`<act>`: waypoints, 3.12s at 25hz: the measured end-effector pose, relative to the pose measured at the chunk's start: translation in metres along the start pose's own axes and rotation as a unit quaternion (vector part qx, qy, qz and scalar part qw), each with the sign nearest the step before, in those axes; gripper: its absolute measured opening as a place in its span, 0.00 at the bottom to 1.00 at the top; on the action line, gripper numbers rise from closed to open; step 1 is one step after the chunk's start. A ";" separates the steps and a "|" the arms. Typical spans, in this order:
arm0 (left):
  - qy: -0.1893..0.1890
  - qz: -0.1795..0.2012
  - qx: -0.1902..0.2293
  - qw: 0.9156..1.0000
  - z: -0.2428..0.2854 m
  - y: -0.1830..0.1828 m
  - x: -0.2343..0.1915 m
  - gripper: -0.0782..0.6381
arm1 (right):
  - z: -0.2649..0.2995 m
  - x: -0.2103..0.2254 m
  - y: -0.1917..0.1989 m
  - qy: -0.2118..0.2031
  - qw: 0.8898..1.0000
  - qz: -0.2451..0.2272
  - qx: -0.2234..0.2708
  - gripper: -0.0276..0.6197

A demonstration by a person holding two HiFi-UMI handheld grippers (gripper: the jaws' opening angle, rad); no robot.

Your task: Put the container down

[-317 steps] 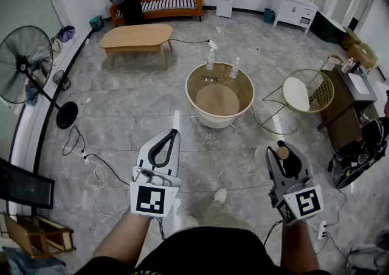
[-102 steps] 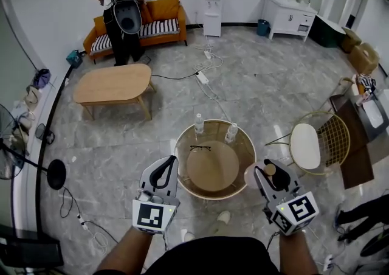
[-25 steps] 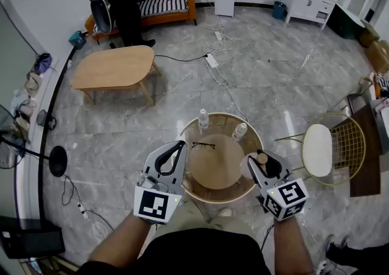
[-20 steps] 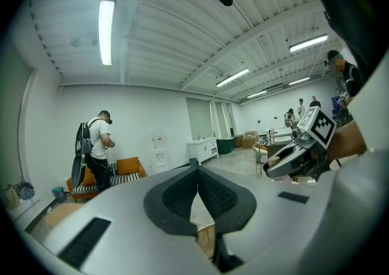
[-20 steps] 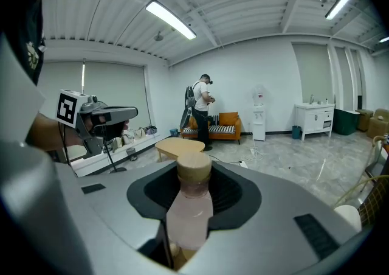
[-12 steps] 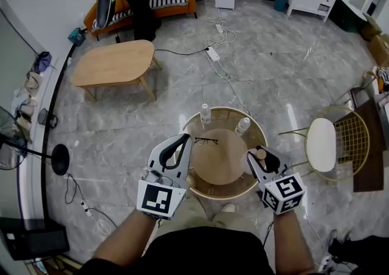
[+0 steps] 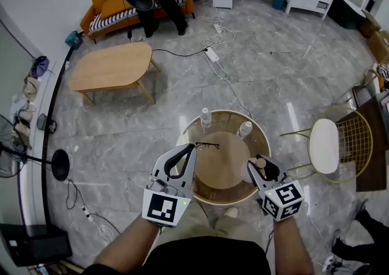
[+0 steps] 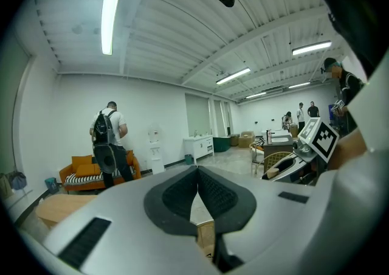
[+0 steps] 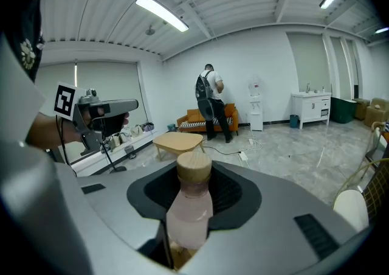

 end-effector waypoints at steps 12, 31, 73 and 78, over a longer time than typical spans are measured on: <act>0.006 -0.010 -0.009 1.000 0.023 0.022 -0.016 0.13 | 0.044 0.010 0.038 0.011 1.000 -0.006 -0.023 0.26; 0.002 -0.011 -0.005 1.000 0.060 0.064 -0.028 0.13 | 0.091 0.026 0.088 0.025 0.999 -0.011 -0.040 0.26; 0.009 -0.009 -0.041 0.999 0.091 0.110 -0.047 0.13 | 0.184 0.070 0.213 0.046 0.991 0.005 -0.129 0.26; 0.011 -0.008 -0.045 0.999 0.092 0.114 -0.049 0.13 | 0.197 0.072 0.228 0.046 0.988 0.001 -0.144 0.26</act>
Point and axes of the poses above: the fingertips, and each gripper's own axes: z forward along the fingers, x to its right, y out of its underside, the point moved 3 cm from there along -z, backward along the fingers, and after that the axes turned 7 degrees about y, right-handed, at the moved point
